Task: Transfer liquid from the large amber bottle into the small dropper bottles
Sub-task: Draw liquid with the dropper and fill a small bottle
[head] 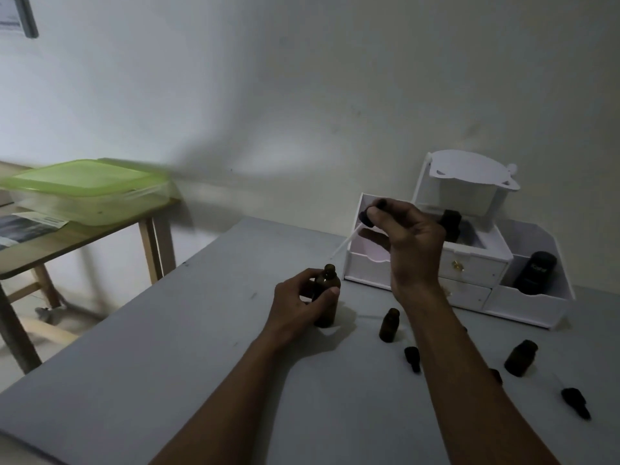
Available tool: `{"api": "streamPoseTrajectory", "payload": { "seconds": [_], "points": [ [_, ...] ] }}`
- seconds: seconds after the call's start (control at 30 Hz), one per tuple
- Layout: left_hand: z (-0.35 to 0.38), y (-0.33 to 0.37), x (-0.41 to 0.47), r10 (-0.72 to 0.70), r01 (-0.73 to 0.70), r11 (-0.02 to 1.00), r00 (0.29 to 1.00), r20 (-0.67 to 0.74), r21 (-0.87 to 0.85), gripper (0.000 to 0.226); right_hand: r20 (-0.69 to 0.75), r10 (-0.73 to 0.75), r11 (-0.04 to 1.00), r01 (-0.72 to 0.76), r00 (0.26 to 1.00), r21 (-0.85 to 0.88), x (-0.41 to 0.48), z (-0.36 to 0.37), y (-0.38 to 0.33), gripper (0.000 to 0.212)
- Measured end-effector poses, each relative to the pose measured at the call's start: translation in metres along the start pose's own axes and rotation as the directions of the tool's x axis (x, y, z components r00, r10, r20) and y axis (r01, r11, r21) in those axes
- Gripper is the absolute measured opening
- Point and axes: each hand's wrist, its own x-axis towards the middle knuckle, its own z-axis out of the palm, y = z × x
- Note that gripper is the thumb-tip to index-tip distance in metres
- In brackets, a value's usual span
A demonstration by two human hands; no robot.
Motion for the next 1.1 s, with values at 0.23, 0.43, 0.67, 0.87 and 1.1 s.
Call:
{"api": "streamPoseTrajectory", "payload": {
  "seconds": [0.23, 0.43, 0.67, 0.87, 1.1],
  "points": [
    [0.0, -0.001, 0.001, 0.009, -0.009, 1.0, 1.0, 0.009, 0.006, 0.035, 0.02, 0.001, 0.997, 0.001, 1.0, -0.079, -0.004, 0.001, 0.008, 0.014],
    [0.0, -0.001, 0.0, 0.0, 0.0, 1.0, 1.0, 0.008, 0.018, 0.031, 0.017, -0.019, 0.993, 0.021, 1.0, -0.12, -0.002, 0.001, 0.012, 0.014],
    [-0.001, 0.002, 0.0, 0.0, 0.0, 1.0, 1.0, 0.001, 0.027, 0.029, 0.083, 0.033, 0.98, -0.016, 0.996, -0.199, -0.006, 0.005, 0.022, 0.011],
    [-0.003, -0.003, 0.002, -0.013, 0.012, 0.999, 1.0, 0.025, 0.042, 0.041, 0.176, 0.064, 0.885, 0.026, 0.982, -0.465, -0.01, 0.006, 0.044, 0.006],
    [-0.004, -0.004, 0.002, -0.022, 0.02, 0.999, 0.999, 0.049, 0.049, 0.042, 0.238, 0.121, 0.832, 0.032, 0.964, -0.555, -0.011, -0.002, 0.058, 0.008]
  ]
}}
